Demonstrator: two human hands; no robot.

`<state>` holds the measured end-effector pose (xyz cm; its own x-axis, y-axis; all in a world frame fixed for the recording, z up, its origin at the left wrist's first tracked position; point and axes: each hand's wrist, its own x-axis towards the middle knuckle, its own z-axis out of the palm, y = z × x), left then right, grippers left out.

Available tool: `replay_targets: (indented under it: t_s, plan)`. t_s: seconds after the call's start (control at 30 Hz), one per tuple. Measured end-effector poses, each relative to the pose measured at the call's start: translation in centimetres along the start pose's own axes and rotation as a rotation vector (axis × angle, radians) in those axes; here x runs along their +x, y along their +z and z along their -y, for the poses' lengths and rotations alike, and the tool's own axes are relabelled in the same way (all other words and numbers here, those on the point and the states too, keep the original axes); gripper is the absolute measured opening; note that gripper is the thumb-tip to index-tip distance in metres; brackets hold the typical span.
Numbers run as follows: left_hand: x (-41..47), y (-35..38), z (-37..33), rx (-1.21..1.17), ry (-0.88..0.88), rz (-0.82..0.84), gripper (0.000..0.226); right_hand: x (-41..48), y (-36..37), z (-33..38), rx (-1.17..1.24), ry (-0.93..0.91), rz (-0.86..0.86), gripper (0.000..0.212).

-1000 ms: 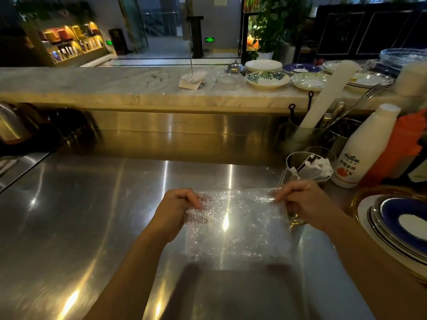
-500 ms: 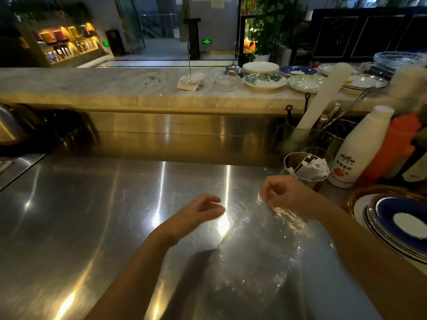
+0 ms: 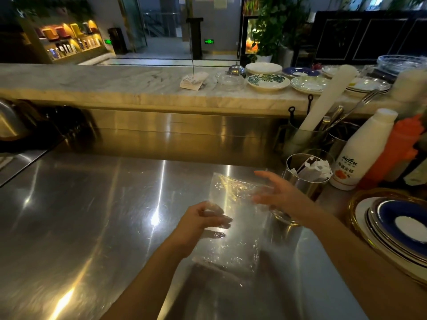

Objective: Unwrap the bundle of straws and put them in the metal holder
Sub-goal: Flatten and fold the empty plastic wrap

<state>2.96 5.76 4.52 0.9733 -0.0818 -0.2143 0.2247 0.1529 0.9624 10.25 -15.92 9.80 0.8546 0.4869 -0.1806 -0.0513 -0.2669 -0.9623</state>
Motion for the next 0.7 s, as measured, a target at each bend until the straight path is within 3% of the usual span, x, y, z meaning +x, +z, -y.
replay_targets:
  t_s: [0.13,0.33,0.43,0.57,0.7]
  plan:
    - [-0.4,-1.2,0.6,-0.209,-0.017,-0.136,0.013,0.1,2.2,-2.5,0.252,0.047,-0.06,0.069]
    - [-0.6,-1.6,1.7,-0.255,-0.077,-0.286,0.017,0.5,5.2,-4.7,0.139,0.09,-0.022,0.031]
    - [-0.5,-2.1,2.5,-0.166,-0.094,-0.378,0.026,1.0,5.9,-5.3,0.175,0.108,-0.133,0.034]
    - [-0.6,-3.1,3.7,0.083,-0.199,-0.388,0.052,1.8,7.1,-6.4,0.015,0.138,-0.244,0.045]
    - [-0.6,-4.0,4.7,0.153,-0.202,-0.382,0.059,2.4,8.0,-7.7,-0.131,0.129,-0.262,0.031]
